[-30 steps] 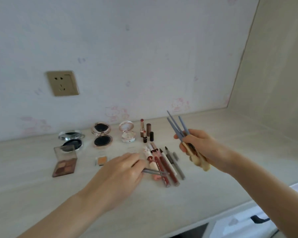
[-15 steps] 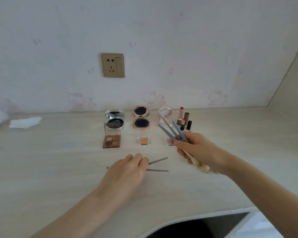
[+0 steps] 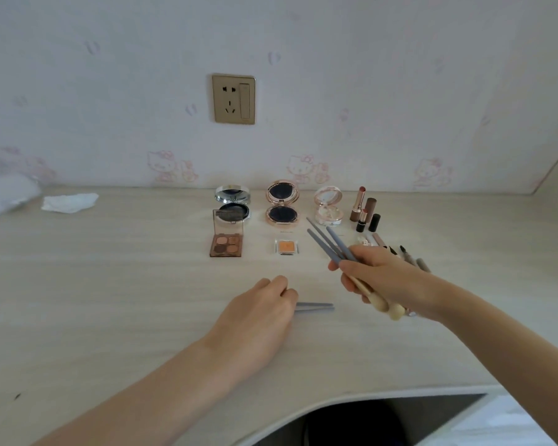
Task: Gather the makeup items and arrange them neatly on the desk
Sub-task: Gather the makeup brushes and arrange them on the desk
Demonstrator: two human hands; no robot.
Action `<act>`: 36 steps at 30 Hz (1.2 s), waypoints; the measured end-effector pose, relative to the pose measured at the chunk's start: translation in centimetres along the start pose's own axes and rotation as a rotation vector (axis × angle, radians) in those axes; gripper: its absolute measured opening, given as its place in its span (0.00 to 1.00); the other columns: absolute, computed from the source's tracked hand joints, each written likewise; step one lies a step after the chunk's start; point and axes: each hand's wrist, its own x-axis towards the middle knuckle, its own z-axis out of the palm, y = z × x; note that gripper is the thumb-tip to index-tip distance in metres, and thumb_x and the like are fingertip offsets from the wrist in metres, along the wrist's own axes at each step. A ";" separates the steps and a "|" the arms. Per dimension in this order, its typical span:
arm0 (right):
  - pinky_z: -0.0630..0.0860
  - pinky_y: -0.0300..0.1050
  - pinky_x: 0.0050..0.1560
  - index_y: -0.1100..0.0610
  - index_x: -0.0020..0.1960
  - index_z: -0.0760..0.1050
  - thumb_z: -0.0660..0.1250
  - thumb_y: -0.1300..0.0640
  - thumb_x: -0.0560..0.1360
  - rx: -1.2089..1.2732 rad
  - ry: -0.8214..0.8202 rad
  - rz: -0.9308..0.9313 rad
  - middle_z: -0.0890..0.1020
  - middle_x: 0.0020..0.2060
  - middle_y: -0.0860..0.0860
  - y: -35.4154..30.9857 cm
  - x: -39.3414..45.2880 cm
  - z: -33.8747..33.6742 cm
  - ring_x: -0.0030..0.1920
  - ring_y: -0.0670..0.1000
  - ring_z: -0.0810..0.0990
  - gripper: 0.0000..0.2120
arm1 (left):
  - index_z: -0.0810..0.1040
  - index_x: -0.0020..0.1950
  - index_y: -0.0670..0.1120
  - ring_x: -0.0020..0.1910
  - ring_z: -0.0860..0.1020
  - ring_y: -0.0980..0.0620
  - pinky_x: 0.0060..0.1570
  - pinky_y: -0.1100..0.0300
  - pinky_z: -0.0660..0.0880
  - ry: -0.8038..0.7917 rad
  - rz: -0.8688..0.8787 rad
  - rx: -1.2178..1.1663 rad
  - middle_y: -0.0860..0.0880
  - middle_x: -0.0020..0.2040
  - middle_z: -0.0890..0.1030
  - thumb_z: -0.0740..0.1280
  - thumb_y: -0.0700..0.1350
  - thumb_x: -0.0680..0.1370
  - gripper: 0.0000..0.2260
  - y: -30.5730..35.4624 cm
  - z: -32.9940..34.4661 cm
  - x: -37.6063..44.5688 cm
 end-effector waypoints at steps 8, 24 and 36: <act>0.73 0.40 0.36 0.56 0.50 0.77 0.57 0.56 0.82 0.064 -0.005 0.021 0.81 0.32 0.48 0.0 1.0 0.5 0.32 0.46 0.75 0.11 | 0.74 0.57 0.49 0.54 0.69 0.51 0.51 0.55 0.72 0.055 0.027 0.003 0.53 0.54 0.72 0.57 0.47 0.80 0.10 -0.8 -0.8 -0.4; 0.77 0.44 0.39 0.55 0.57 0.73 0.55 0.62 0.82 0.229 0.022 -0.034 0.81 0.40 0.54 -1.5 1.8 1.8 0.36 0.50 0.78 0.09 | 0.76 0.58 0.53 0.55 0.70 0.55 0.53 0.60 0.70 0.029 -0.025 -0.163 0.57 0.54 0.75 0.59 0.51 0.79 0.10 -2.0 -1.0 -0.6; 0.82 0.49 0.47 0.62 0.57 0.68 0.52 0.63 0.82 0.806 0.124 -0.159 0.84 0.46 0.58 -5.0 4.5 6.3 0.49 0.56 0.83 0.08 | 0.79 0.53 0.46 0.48 0.83 0.51 0.52 0.55 0.79 0.053 -0.471 -1.215 0.48 0.46 0.85 0.70 0.55 0.74 0.14 -2.8 -3.3 1.8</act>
